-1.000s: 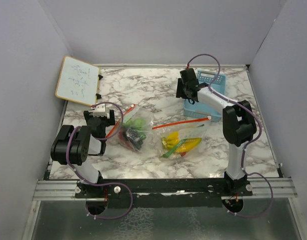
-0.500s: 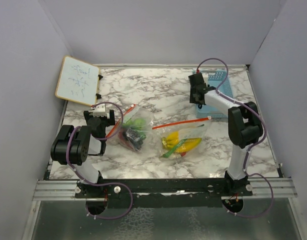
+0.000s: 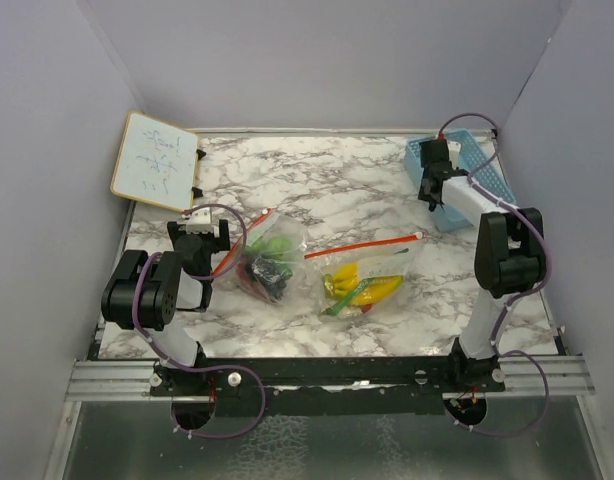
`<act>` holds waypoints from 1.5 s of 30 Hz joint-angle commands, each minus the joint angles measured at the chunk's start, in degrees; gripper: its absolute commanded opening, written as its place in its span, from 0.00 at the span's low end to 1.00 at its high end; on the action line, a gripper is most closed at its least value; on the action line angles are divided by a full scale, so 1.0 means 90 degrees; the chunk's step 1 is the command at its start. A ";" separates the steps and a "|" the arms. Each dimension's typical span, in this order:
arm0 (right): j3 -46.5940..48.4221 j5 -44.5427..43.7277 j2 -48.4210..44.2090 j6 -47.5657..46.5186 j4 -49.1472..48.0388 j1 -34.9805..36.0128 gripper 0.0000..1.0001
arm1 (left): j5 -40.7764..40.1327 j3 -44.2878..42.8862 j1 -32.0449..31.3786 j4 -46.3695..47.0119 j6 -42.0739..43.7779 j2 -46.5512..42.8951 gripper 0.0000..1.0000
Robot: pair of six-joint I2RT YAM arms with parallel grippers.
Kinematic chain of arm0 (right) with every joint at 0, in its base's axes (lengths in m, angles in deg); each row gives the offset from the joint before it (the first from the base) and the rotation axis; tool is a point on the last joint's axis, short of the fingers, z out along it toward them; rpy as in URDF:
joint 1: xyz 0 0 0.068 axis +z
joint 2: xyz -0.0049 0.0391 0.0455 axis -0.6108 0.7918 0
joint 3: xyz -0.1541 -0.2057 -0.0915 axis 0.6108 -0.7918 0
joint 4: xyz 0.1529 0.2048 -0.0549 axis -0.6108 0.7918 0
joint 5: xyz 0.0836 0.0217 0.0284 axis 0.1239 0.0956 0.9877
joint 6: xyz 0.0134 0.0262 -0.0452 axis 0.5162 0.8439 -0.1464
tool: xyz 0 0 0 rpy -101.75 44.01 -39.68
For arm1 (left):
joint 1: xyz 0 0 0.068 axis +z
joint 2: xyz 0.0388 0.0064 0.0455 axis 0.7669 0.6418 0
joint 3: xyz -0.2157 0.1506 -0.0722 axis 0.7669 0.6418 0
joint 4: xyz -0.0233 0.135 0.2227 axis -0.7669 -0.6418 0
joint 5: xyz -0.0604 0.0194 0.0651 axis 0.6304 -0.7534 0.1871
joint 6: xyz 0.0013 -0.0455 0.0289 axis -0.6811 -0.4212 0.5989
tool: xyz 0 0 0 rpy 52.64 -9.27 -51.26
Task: Open the zip-top bag and remove the fake food
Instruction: Adjust the bin at the center of the board.
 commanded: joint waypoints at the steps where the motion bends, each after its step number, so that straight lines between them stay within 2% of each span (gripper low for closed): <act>1: -0.0009 -0.0093 -0.0273 0.0077 -0.0037 -0.0057 0.27 | 0.0107 0.0039 0.0051 0.0131 0.0046 -0.0133 0.99; 2: 0.0001 -0.0076 -0.0250 0.0154 -0.0004 -0.0057 0.23 | 0.0108 0.0038 0.0051 0.0126 0.0045 -0.0133 0.99; 4: 0.0004 -0.0074 -0.0217 0.0296 0.0084 -0.0058 0.20 | 0.0099 0.0040 0.0051 0.0133 0.0048 -0.0133 0.99; 8: -0.0157 -0.0074 -0.0277 0.0376 0.0014 -0.0058 0.20 | 0.0108 0.0043 0.0048 0.0128 0.0043 -0.0130 0.99; 14: -0.0637 -0.0137 -0.0458 -0.0343 -0.0361 -0.0057 0.22 | 0.0105 0.0042 0.0050 0.0127 0.0046 -0.0133 0.99; 16: -0.0916 0.0121 -0.0611 -0.0581 -0.0667 -0.0057 0.16 | 0.0108 0.0048 0.0051 0.0126 0.0045 -0.0133 0.99; 18: -0.1154 0.0397 -0.0754 -0.0782 -0.0911 -0.0048 0.03 | 0.0108 0.0040 0.0051 0.0133 0.0043 -0.0136 0.99; 19: -0.1232 0.0509 -0.0805 -0.0851 -0.0990 -0.0047 0.01 | 0.0108 0.0043 0.0049 0.0131 0.0046 -0.0134 0.99; 36: -0.2135 0.1133 -0.1555 -0.2356 -0.1923 0.0026 0.01 | 0.0099 0.0041 0.0051 0.0137 0.0049 -0.0133 0.99; 40: -0.2213 0.0822 -0.1606 -0.2348 -0.1863 0.0030 0.03 | 0.0098 0.0043 0.0051 0.0135 0.0051 -0.0133 0.99; 45: -0.2151 0.0025 -0.1558 -0.2230 -0.1696 0.0030 0.12 | 0.0098 0.0042 0.0051 0.0139 0.0046 -0.0133 0.99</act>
